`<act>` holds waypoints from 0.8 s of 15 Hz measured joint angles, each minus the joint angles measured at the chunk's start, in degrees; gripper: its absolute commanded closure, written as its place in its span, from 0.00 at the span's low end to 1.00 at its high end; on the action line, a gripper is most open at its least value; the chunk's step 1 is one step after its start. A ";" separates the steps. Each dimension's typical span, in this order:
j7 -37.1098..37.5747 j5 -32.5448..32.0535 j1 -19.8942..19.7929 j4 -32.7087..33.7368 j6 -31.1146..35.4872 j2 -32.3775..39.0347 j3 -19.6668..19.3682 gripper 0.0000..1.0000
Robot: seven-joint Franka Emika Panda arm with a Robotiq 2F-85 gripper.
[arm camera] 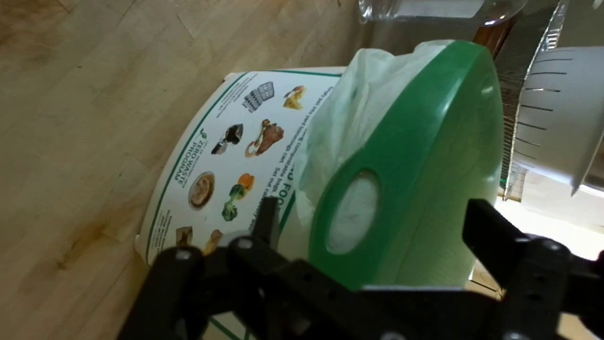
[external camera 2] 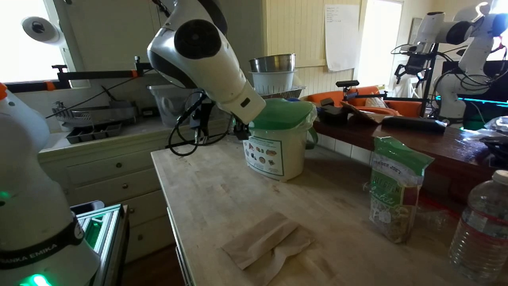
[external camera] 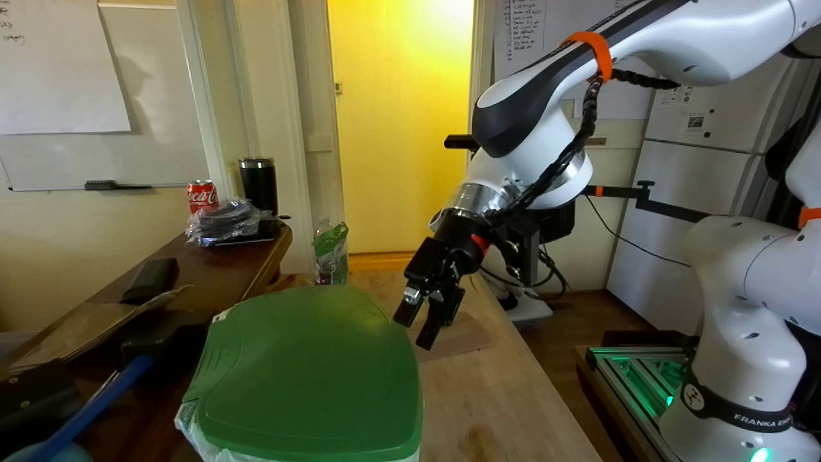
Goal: Open the trash can then put the plastic inside
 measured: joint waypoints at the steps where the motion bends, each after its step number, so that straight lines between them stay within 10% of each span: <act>1: -1.13 1.20 -0.53 0.39 -0.02 0.50 0.70 0.00; 12: -11.30 11.18 -4.58 2.86 -3.90 4.81 5.25 0.00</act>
